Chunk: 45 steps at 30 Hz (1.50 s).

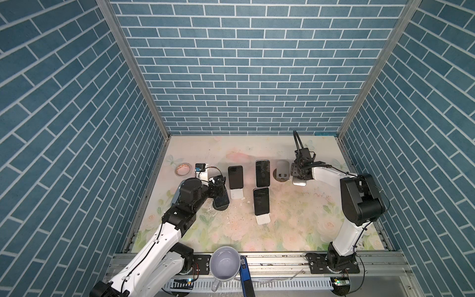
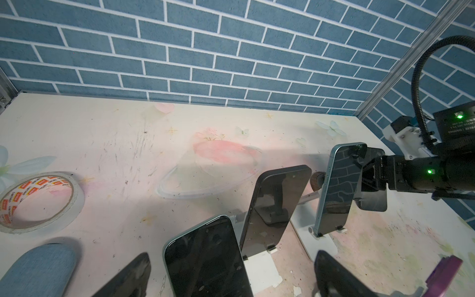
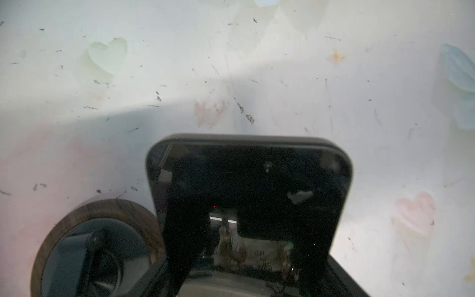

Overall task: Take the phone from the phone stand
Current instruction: 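Lower the held phone onto the table beside the stand and open right gripper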

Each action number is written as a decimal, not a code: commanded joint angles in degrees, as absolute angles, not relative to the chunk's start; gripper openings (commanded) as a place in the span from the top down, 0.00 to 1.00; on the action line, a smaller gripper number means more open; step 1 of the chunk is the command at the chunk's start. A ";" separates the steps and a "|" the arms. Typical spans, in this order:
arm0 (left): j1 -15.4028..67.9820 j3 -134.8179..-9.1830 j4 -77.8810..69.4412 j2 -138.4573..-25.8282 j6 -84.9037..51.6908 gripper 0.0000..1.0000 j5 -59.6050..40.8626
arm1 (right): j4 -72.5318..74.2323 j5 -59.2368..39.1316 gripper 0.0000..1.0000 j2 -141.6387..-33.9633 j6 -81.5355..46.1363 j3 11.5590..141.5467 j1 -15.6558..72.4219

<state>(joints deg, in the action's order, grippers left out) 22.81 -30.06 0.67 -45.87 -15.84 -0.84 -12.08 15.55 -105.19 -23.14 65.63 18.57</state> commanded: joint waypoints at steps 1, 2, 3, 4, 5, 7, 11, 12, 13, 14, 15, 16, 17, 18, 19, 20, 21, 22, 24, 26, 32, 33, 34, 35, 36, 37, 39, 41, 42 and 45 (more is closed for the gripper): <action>23.06 -31.28 1.89 -45.22 -14.94 0.00 0.00 | -13.76 13.61 0.44 -107.48 -21.43 69.96 17.92; 23.04 -31.37 2.00 -45.15 -14.95 0.00 0.07 | -14.07 13.26 0.44 -108.10 -21.22 70.63 17.76; 23.06 -31.53 2.23 -45.23 -14.94 0.00 0.13 | -14.45 12.95 0.44 -108.87 -20.89 71.43 17.67; 23.11 -31.72 2.51 -45.17 -14.95 0.00 0.15 | -14.73 12.60 0.44 -109.51 -20.55 72.16 17.58; 23.05 -31.88 2.84 -45.14 -14.95 0.00 0.17 | -15.12 12.29 0.44 -110.04 -20.33 72.76 17.49; 23.11 -32.23 3.51 -45.09 -14.97 0.00 0.32 | -15.67 11.72 0.44 -111.12 -19.80 73.93 17.35; 23.04 -32.17 3.96 -44.83 -15.03 0.00 0.44 | -16.73 11.16 0.43 -112.98 -19.60 75.70 16.79; 23.09 -32.15 3.94 -44.81 -15.03 0.00 0.44 | -17.21 11.16 0.43 -113.40 -19.60 76.14 16.55; 23.09 -32.08 3.95 -44.70 -15.10 0.00 0.44 | -17.75 11.25 0.43 -113.84 -19.75 76.52 16.29; 23.11 -32.08 3.96 -44.65 -15.14 0.00 0.44 | -18.17 11.21 0.43 -114.10 -19.92 76.79 16.05; 23.10 -32.08 3.95 -44.65 -15.16 0.00 0.43 | -18.53 11.25 0.43 -114.42 -20.19 76.99 15.76; 23.11 -32.07 3.95 -44.58 -15.06 0.00 0.44 | -18.83 11.10 0.43 -114.69 -20.45 77.12 15.50; 23.08 -32.08 3.91 -44.57 -15.03 0.00 0.51 | -19.16 10.93 0.43 -114.93 -20.77 77.17 15.23; 23.04 -32.16 3.95 -44.55 -15.03 0.00 0.53 | -19.29 10.55 0.43 -115.14 -21.04 77.18 14.96; 23.07 -32.17 3.96 -44.55 -15.09 0.00 0.53 | -19.47 10.29 0.42 -115.37 -21.24 77.08 14.66; 23.11 -32.17 3.96 -44.56 -15.03 0.00 0.53 | -19.63 10.13 0.42 -115.56 -21.48 77.08 14.53; 23.03 -32.08 3.96 -44.56 -15.03 0.00 0.53 | -20.05 10.03 0.42 -115.81 -21.67 77.08 14.33; 23.08 -32.08 3.96 -44.56 -15.04 0.00 0.53 | -20.45 10.02 0.42 -116.00 -22.00 77.17 14.20; 23.11 -31.89 3.96 -44.54 -15.17 0.00 0.60 | -21.14 9.95 0.42 -116.27 -22.67 77.26 13.74; 23.11 -31.82 3.91 -44.54 -15.21 0.00 0.53 | -21.62 9.65 0.42 -116.45 -23.32 77.17 13.30; 23.10 -31.71 4.04 -44.37 -15.35 0.00 0.59 | -23.03 8.95 0.38 -117.40 -24.25 77.52 12.83; 23.04 -31.64 4.04 -44.30 -15.30 0.00 0.61 | -23.10 8.89 0.38 -117.57 -24.39 77.52 12.77; 23.09 -31.60 4.19 -44.29 -15.34 0.00 0.70 | -23.15 8.78 0.37 -117.73 -24.50 77.61 12.77; 23.11 -31.55 4.26 -44.14 -15.30 0.00 0.79 | -23.31 8.71 0.37 -117.80 -24.60 77.61 12.75; 23.08 -31.46 4.28 -44.08 -15.32 0.00 0.88 | -23.41 8.64 0.36 -117.94 -24.76 77.60 12.78; 23.05 -31.31 4.30 -44.07 -15.32 0.00 0.96 | -23.48 8.54 0.36 -118.00 -25.00 77.56 12.75; 23.08 -31.10 4.15 -43.84 -15.30 0.00 1.05 | -23.70 8.37 0.35 -117.98 -25.35 77.44 12.75; 23.08 -30.98 4.13 -43.68 -15.30 0.00 1.05 | -23.64 8.19 0.34 -117.95 -25.57 77.26 12.74; 23.09 -30.94 4.13 -43.52 -15.34 0.00 1.10 | -23.71 8.15 0.34 -117.86 -25.74 77.12 12.74; 23.09 -30.81 4.22 -42.99 -15.32 0.00 1.36 | -23.25 8.01 0.31 -117.22 -26.27 76.36 12.79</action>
<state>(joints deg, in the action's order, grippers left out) 22.81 -30.72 3.29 -43.90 -15.77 0.45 -20.05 8.25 -115.55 -24.27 76.47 12.95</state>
